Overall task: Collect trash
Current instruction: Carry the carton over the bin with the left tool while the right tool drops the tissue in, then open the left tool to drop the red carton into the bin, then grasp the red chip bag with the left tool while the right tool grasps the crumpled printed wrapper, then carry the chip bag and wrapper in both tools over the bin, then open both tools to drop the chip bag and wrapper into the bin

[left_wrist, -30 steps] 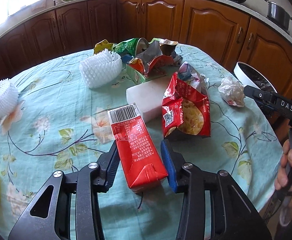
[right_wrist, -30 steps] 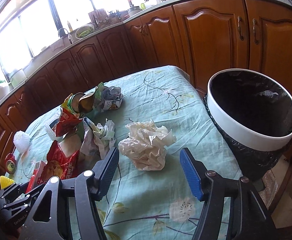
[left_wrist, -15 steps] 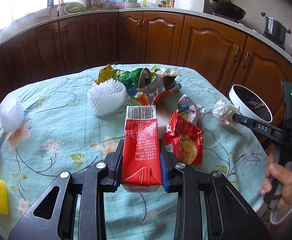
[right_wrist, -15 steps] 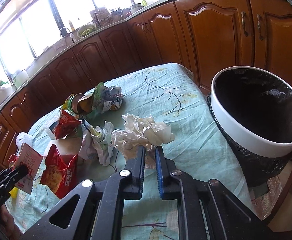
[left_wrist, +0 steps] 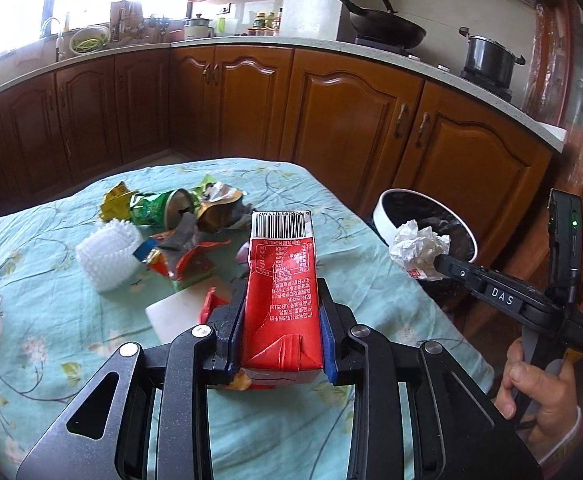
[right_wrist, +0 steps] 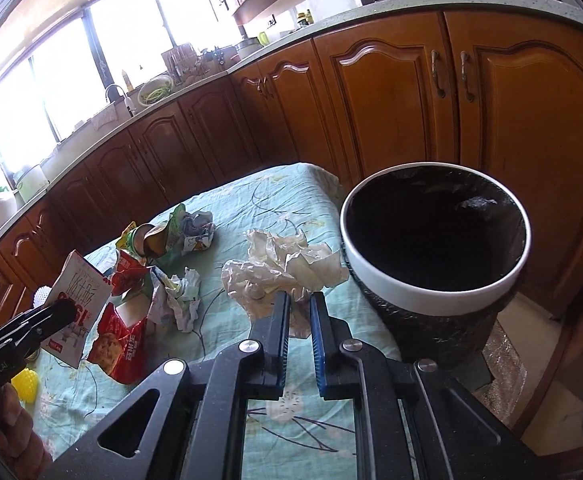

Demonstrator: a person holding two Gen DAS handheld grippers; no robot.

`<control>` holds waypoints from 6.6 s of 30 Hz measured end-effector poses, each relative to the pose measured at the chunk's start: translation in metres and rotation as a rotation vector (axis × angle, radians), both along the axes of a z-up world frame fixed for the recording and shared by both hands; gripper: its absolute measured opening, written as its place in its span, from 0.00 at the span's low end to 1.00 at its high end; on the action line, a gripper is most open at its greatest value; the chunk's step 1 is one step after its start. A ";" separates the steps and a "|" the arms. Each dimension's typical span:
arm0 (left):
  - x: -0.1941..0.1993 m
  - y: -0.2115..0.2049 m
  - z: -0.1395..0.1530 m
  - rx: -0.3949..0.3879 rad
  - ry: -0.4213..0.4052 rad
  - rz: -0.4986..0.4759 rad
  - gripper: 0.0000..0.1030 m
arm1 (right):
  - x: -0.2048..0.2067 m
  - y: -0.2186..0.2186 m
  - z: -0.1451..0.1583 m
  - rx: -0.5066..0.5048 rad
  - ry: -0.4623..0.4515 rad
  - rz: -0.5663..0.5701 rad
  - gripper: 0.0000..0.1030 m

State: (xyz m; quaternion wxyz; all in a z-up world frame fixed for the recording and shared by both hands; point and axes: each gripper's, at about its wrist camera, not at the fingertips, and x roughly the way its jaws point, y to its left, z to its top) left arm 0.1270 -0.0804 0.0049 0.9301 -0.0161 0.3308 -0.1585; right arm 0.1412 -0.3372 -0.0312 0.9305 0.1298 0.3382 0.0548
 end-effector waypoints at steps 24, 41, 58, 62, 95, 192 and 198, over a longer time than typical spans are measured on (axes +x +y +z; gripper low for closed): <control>0.083 -0.165 0.001 0.022 0.102 -0.301 0.27 | 0.034 -0.106 0.006 -0.071 0.044 -0.170 0.10; 0.155 -0.241 -0.032 0.101 0.300 -0.365 0.27 | 0.080 -0.124 -0.011 -0.135 0.164 -0.134 0.14; 0.133 -0.194 -0.024 -0.010 0.257 -0.285 0.57 | 0.044 -0.115 -0.007 0.037 0.040 -0.176 0.87; 0.110 -0.152 -0.026 -0.071 0.246 -0.218 0.59 | 0.028 -0.097 -0.011 0.082 0.006 -0.172 0.91; 0.003 0.064 -0.027 -0.092 0.142 0.094 0.63 | 0.005 0.066 -0.022 0.150 0.045 0.128 0.91; 0.099 -0.166 -0.004 -0.017 0.107 -0.285 0.05 | 0.023 -0.100 -0.001 0.067 0.021 -0.173 0.18; 0.123 -0.195 -0.009 0.030 0.126 -0.289 0.05 | 0.041 -0.109 -0.006 0.035 0.051 -0.179 0.18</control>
